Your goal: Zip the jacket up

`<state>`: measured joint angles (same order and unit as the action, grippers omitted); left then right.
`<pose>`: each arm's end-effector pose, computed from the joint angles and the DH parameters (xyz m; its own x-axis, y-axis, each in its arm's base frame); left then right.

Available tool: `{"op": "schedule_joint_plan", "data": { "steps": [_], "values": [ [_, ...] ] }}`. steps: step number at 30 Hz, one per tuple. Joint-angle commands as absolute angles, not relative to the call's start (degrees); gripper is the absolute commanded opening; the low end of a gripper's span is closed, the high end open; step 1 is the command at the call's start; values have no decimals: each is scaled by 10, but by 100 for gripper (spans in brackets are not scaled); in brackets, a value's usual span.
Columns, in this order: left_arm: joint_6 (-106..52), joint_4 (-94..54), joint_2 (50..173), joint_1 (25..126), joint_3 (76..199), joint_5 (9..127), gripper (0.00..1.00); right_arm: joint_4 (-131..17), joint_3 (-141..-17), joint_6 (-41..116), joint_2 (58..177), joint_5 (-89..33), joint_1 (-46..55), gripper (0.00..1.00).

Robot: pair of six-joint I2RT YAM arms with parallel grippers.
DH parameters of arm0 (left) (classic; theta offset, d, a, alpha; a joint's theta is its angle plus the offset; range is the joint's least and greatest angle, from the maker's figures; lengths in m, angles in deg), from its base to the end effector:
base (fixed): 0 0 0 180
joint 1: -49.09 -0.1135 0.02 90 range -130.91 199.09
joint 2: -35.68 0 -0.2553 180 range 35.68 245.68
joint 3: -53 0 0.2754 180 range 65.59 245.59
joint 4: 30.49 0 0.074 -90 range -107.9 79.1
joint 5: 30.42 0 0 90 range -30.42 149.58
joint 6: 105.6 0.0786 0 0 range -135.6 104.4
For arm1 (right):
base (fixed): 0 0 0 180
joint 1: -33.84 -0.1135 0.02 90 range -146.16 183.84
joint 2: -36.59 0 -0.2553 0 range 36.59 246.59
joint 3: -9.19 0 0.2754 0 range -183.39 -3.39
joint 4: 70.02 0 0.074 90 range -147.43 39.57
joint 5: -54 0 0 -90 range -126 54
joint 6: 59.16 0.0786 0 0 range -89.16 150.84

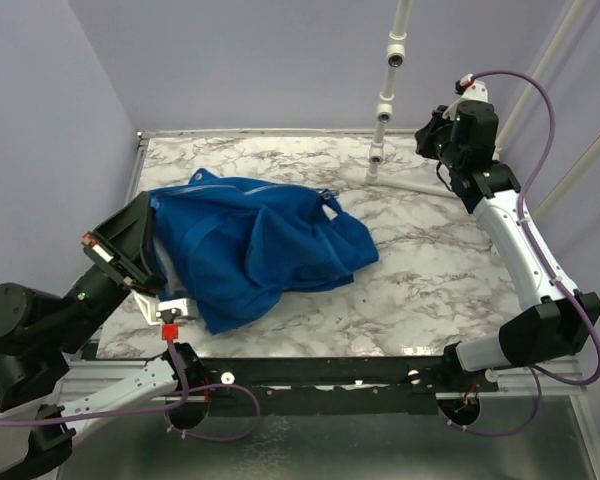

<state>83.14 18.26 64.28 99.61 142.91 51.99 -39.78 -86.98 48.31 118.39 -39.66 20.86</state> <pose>0.0565 -0.0523 0.5103 0.6542 0.7468 0.1199 -0.2405 0.0550 0.9691 0.3880 0.0843 0.3929 -0.3035 0.2375 -0.9228 -0.0767 0.9592 0.2721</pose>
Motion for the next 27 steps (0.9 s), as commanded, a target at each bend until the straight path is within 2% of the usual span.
{"op": "schedule_joint_plan", "data": {
  "steps": [1,3,5,6,8,9,11,12,13,14,15,18,21,27],
  "values": [
    [877,128,614,1017,1445,411,0,-399,-864,455,1156,-478,224,1],
    [871,128,612,1021,1433,413,0,-403,-854,459,1149,-467,228,1],
    [848,129,612,1021,1419,432,0,-422,-840,462,1142,-402,228,1],
    [837,135,610,1021,1409,443,4,-433,-828,464,1139,-354,228,1],
    [828,170,603,1022,1381,457,12,-477,-790,473,1136,-245,227,10],
    [819,191,599,1024,1367,456,14,-502,-764,486,1138,-195,224,19],
    [794,230,588,1026,1338,467,29,-559,-716,482,1149,-138,194,33],
    [794,250,584,1026,1326,479,32,-588,-696,469,1159,-116,170,42],
    [794,258,581,1026,1314,502,33,-608,-684,449,1178,-100,141,71],
    [796,258,583,1026,1308,518,32,-611,-683,425,1202,-90,110,93],
    [802,253,589,1026,1306,531,30,-610,-688,396,1233,-84,82,99],
    [823,211,621,1025,1326,551,24,-655,-693,351,1316,-40,46,100],
    [840,205,648,1025,1361,551,24,-735,-686,302,1371,19,35,100],
    [845,229,649,1011,1365,554,24,-703,-802,231,1509,60,-18,100]
  ]
}}
